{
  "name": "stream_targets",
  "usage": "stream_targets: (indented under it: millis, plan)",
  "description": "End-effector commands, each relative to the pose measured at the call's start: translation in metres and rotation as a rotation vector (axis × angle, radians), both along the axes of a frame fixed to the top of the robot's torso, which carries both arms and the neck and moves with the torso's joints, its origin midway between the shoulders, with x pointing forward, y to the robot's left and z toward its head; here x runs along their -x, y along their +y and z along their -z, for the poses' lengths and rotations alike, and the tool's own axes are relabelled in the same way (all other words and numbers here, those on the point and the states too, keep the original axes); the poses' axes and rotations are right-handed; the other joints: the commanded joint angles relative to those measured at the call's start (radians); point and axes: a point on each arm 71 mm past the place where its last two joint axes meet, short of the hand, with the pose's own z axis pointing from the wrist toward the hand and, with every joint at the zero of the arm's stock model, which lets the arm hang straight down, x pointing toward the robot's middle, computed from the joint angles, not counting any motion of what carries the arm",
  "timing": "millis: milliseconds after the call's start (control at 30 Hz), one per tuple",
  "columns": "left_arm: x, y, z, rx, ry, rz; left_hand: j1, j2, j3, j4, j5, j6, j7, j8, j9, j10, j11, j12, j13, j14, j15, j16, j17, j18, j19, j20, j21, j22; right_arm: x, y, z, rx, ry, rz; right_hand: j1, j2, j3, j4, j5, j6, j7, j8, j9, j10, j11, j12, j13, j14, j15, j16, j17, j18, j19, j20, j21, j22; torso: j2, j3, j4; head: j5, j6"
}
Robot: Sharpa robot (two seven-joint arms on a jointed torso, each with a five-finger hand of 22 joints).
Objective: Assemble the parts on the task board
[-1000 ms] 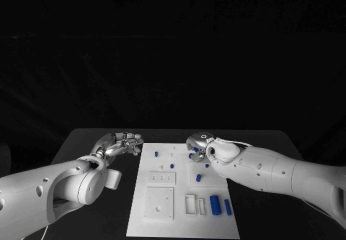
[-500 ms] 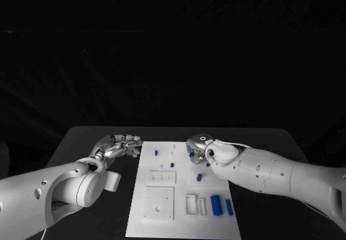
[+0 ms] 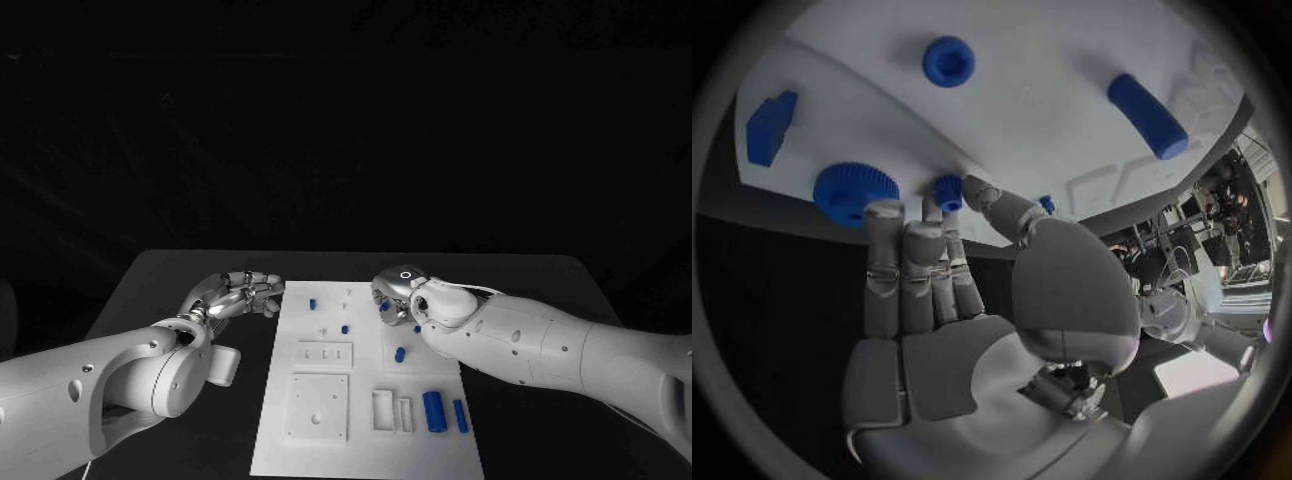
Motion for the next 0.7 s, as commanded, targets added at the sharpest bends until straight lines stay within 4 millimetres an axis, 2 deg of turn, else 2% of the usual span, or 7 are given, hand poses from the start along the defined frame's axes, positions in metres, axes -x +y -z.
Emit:
stream_targets:
  millis: [33, 200, 533, 700]
  plan:
    - [0.000, -0.002, -0.001, 0.009, -0.001, 0.016, -0.011, 0.002, 0.003, -0.004, -0.006, 0.004, 0.000, -0.004, -0.001, -0.002, -0.001, -0.005, -0.001, 0.005, -0.003, -0.004, 0.001, 0.010, -0.001, -0.005, 0.006, 0.013, 0.003, -0.001, 0.007, 0.042, -0.001, 0.004, 0.011, 0.015, 0.016, -0.007, -0.006, 0.016, -0.003, 0.008, 0.004, 0.021, -0.002, 0.007, 0.006, -0.008, -0.009, 0.006, -0.005, 0.055, 0.035, -0.037, 0.015, 0.026, 0.007, -0.0021, 0.0040, -0.003, 0.005]
    - [0.000, -0.002, -0.001, 0.007, 0.003, 0.015, -0.012, 0.003, 0.005, -0.005, -0.006, 0.004, 0.000, -0.005, -0.001, -0.002, -0.001, -0.006, -0.001, 0.005, -0.003, -0.004, 0.001, 0.010, -0.001, -0.005, 0.006, 0.013, 0.003, -0.001, 0.004, 0.040, -0.041, 0.003, 0.030, 0.031, 0.046, -0.028, -0.007, 0.044, -0.014, 0.019, 0.015, 0.051, -0.014, 0.016, 0.022, -0.008, -0.020, 0.014, -0.011, 0.055, 0.033, -0.037, 0.037, 0.026, 0.011, -0.0020, 0.0043, -0.004, 0.010]
    - [0.000, 0.000, -0.001, 0.006, 0.002, 0.010, -0.012, 0.003, 0.006, -0.006, -0.006, 0.003, 0.000, -0.005, -0.002, -0.002, -0.001, -0.007, -0.002, 0.005, -0.003, -0.004, 0.001, 0.010, -0.001, -0.005, 0.007, 0.013, 0.006, 0.001, -0.003, -0.018, -0.132, -0.007, 0.035, 0.022, 0.067, -0.033, -0.009, 0.064, -0.024, 0.029, 0.032, 0.082, -0.027, 0.025, 0.044, -0.012, -0.034, 0.020, -0.020, 0.055, 0.030, -0.045, 0.066, 0.025, 0.019, -0.0023, 0.0034, -0.003, 0.023]
    - [0.000, 0.000, -0.001, 0.005, 0.001, 0.007, -0.012, 0.002, 0.007, -0.007, -0.006, 0.003, 0.000, -0.005, -0.002, -0.002, -0.001, -0.007, -0.002, 0.005, -0.003, -0.004, 0.002, 0.010, -0.001, -0.005, 0.007, 0.013, 0.008, 0.005, -0.011, -0.063, -0.180, -0.013, 0.036, 0.018, 0.071, -0.032, -0.009, 0.068, -0.026, 0.030, 0.036, 0.086, -0.029, 0.025, 0.049, -0.013, -0.036, 0.022, -0.022, 0.055, 0.029, -0.048, 0.072, 0.024, 0.020, -0.0037, 0.0031, -0.002, 0.034]
